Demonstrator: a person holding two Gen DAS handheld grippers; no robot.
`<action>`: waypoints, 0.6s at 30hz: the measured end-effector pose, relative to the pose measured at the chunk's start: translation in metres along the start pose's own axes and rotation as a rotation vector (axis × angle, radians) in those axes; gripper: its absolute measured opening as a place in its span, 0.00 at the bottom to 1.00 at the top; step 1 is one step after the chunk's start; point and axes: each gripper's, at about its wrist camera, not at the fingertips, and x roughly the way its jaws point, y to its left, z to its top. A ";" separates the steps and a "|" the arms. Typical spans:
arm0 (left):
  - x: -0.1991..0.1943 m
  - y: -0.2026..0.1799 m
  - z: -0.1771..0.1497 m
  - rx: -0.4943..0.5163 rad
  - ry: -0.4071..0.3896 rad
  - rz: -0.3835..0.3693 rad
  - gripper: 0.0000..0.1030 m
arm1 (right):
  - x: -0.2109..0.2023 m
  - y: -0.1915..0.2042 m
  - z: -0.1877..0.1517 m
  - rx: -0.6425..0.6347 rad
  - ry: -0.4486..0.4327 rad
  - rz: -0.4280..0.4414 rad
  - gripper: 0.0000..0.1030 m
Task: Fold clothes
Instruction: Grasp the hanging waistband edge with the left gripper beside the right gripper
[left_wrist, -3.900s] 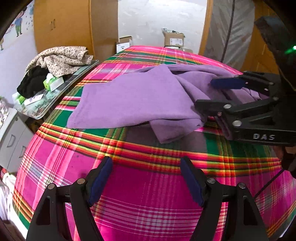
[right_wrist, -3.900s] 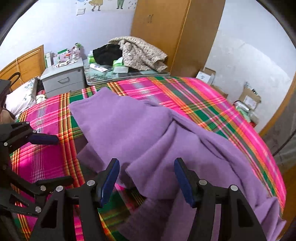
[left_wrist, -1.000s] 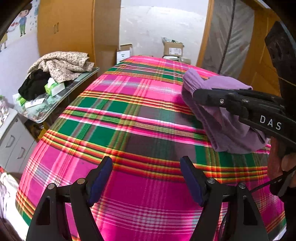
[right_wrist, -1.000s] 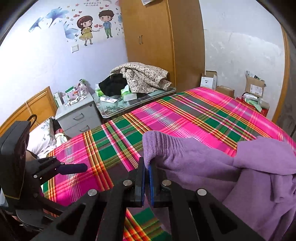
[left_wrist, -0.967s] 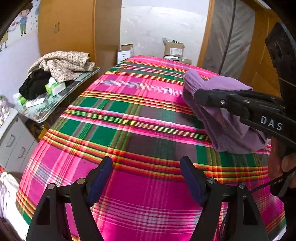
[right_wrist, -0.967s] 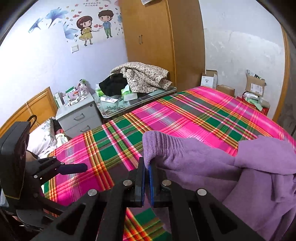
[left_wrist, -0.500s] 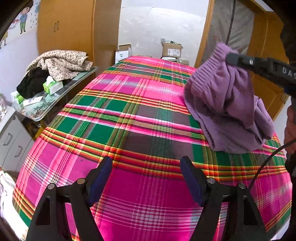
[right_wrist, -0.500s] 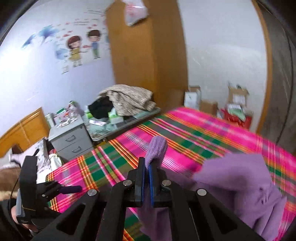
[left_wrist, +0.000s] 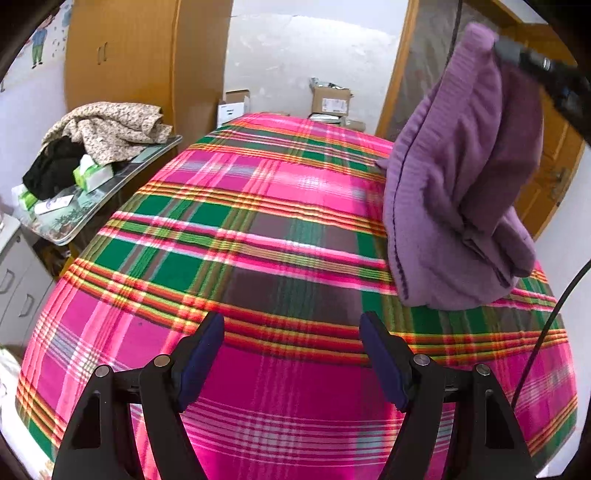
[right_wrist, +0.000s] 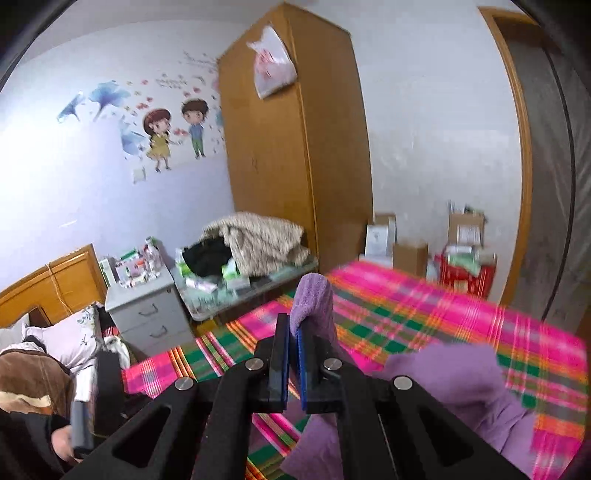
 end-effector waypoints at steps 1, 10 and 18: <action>-0.001 -0.003 0.000 0.004 -0.005 -0.015 0.75 | -0.006 0.003 0.005 -0.005 -0.014 -0.003 0.04; -0.008 -0.031 0.008 0.042 -0.069 -0.157 0.75 | -0.042 0.007 0.026 -0.039 -0.076 -0.046 0.04; 0.014 -0.060 0.025 0.083 -0.086 -0.255 0.75 | -0.047 -0.009 0.020 -0.022 -0.074 -0.058 0.04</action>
